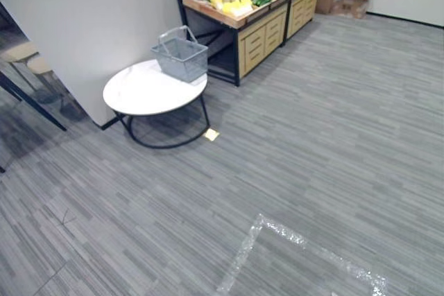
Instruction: Pick vegetable in the basket
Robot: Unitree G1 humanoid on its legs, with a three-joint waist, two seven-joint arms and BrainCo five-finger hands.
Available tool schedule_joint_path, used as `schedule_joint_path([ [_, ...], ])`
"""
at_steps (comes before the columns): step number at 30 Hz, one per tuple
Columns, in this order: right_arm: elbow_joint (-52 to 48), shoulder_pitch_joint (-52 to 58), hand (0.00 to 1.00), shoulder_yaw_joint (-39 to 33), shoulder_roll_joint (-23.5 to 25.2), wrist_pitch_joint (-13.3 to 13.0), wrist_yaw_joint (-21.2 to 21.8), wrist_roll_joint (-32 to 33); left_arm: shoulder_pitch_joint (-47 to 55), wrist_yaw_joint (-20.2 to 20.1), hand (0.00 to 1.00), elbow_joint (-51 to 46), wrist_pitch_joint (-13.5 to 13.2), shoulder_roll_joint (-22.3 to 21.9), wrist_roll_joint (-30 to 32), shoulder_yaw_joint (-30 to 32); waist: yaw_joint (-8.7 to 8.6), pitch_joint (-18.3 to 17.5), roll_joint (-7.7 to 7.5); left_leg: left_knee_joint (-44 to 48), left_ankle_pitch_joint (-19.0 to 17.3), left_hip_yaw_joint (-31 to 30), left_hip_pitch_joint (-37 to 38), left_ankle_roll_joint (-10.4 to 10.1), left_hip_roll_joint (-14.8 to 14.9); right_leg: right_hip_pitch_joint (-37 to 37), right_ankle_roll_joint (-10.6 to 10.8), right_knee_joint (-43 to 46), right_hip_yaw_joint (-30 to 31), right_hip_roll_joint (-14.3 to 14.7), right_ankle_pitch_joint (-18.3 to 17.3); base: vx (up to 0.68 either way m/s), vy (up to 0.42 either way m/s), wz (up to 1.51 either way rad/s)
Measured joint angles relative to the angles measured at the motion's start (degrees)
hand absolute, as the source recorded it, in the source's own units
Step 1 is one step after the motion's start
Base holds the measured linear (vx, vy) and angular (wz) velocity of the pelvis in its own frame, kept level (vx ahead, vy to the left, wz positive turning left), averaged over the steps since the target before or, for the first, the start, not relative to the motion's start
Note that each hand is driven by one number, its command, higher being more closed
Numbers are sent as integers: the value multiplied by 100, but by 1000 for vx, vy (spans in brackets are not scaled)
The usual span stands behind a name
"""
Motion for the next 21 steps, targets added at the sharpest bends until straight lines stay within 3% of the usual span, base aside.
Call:
schedule_joint_path([
  [8, -15, -169, 0, -202, 46, -14, -46, 36, -25, 162, 0, -9, -64, -75, -205, 59, 10, 63, 20, -1, 17, 42, 5, 10, 14, -21, 15, -17, -7, 2, -20, -76, -13, -3],
  [15, -16, -145, 0, -163, 59, -28, 12, 822, -20, 213, 0, -10, -81, -142, -523, 62, 8, 90, 24, -92, 44, 129, -28, 5, 51, -50, -6, -34, -29, 33, -70, -44, -11, 0],
  [21, -64, -74, 0, 104, 53, -163, 183, 1023, -13, 187, 0, -9, -81, -129, -593, 64, 11, 79, -7, -115, 74, 152, 43, 47, 79, -37, -45, -30, -2, 73, -45, 65, 3, -3],
])
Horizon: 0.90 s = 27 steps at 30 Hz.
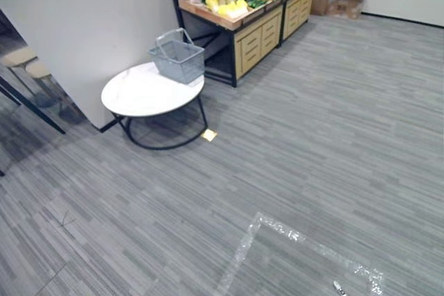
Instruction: Pick vegetable in the basket
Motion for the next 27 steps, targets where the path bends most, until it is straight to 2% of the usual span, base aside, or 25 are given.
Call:
schedule_joint_path([
  [4, 8, -2, 0, 14, -4, 23, 173, 3, 22, -53, 0, 7, 2, 16, 13, 24, 4, -33, 4, -67, -4, 5, 40, -9, 11, 6, 0, 21, -17, 23, 0, 64, 5, -2],
  [16, 63, -48, 0, -346, 113, 53, 149, -9, 21, -139, 0, 13, 7, 24, 69, 196, 8, -48, -56, -65, 1, -20, 55, -75, 9, 15, 6, 19, -82, 15, -2, -5, -1, 0],
  [27, 64, -81, 0, -547, 155, 144, 125, -13, 20, -138, 0, 13, 7, 14, 72, 217, 6, -15, -90, -78, 30, -18, 42, -43, 11, 0, 5, -8, -100, 15, -4, -11, -2, 0],
])
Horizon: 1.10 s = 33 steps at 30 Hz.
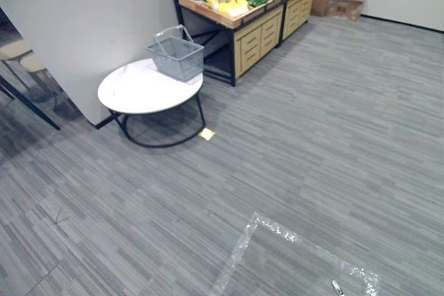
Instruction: Pick vegetable in the basket
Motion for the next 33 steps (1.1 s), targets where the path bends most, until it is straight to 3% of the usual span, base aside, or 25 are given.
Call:
schedule_joint_path([
  [33, -69, -169, 0, 69, -54, -1, -344, -852, -226, 179, 0, -47, -4, 70, 172, -12, -5, 116, 28, 11, -14, 53, -167, -20, 19, -180, -11, 18, 70, 24, -3, 0, 0, 0],
])
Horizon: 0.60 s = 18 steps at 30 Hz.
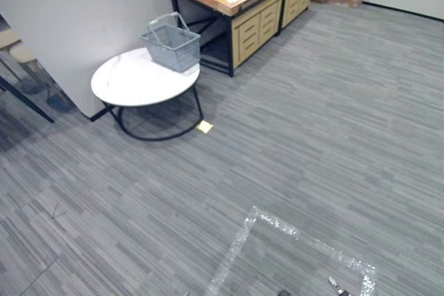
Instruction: Pick vegetable in the basket
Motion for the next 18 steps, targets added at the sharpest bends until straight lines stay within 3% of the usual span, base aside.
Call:
schedule_joint_path([
  [3, -4, -149, 0, 183, -18, -4, -10, -25, -74, 42, 0, -99, -2, 16, -22, 7, 2, 215, -29, 961, -399, 122, -395, -221, 223, -71, -155, 237, 37, -1, -250, -2, -35, -6],
  [4, -9, -172, 0, 308, -15, -7, -12, -24, -77, 41, 0, -209, -5, 45, -80, 7, 14, 286, -104, 1926, -496, 100, -833, -334, 364, -87, -169, 289, 30, -35, -345, -51, -66, 8],
  [5, -9, -164, 0, 417, -48, -8, -15, -25, -71, 41, 0, -321, -21, 53, -83, 8, 40, 358, -121, 2808, -468, 87, -1203, -347, 528, -44, -197, 316, 21, -56, -381, -31, -114, 15],
  [6, -10, -140, 0, 505, -169, -10, -13, -26, -78, 41, 0, -438, -46, 27, -112, 15, 116, 537, -11, 4012, -205, -96, -1669, -320, 770, 196, -205, 355, -13, -34, -466, 5, -95, 10],
  [8, -12, -92, 0, 623, -237, -10, -28, -26, -80, 36, 0, -468, -55, -27, -285, 4, 146, 614, -29, 4773, 84, -277, -2054, -307, 834, 328, -184, 358, -28, -93, -549, 25, -12, 13],
  [9, -15, -80, 0, 663, -267, -9, -32, -25, -96, 37, 0, -467, -56, -50, -370, 4, 164, 629, 8, 4952, 6, -427, -2238, -292, 784, 415, -169, 365, -41, -163, -592, 120, 84, 9],
  [11, -51, -155, 0, 679, -347, -8, -34, -25, -92, 35, 0, -464, -57, -70, -532, -2, 168, 636, 18, 4447, -118, -508, -2581, -299, 658, 422, -105, 350, -37, -317, -637, 185, 101, 0],
  [13, -79, -228, 0, 695, -347, -8, -75, -26, -75, 39, 0, -456, -57, -84, -594, -4, 190, 637, 19, 3131, 8, -516, -2588, -280, 576, 422, -2, 353, -3, -405, -703, 201, 121, -8],
  [15, -219, -262, 0, 855, -346, -43, -136, -26, -70, 51, 0, -452, -59, -132, -651, 4, 265, 633, 67, 1115, 592, -569, -2490, -308, 566, 452, 202, 353, 59, -435, -833, 320, 207, -13],
  [16, -221, -279, 0, 856, -344, -54, -137, -27, -70, 54, 0, -448, -59, -150, -650, 5, 303, 647, 97, 785, 673, -580, -2465, -322, 593, 500, 264, 353, 81, -434, -873, 431, 306, -21],
  [18, -219, -298, 0, 935, -419, -122, -152, -31, 20, 53, 0, -366, -54, -243, -663, -2, 368, 611, 274, 550, 686, -720, -2426, -281, 722, 725, 608, 459, 288, -452, -1127, 487, 383, -42],
])
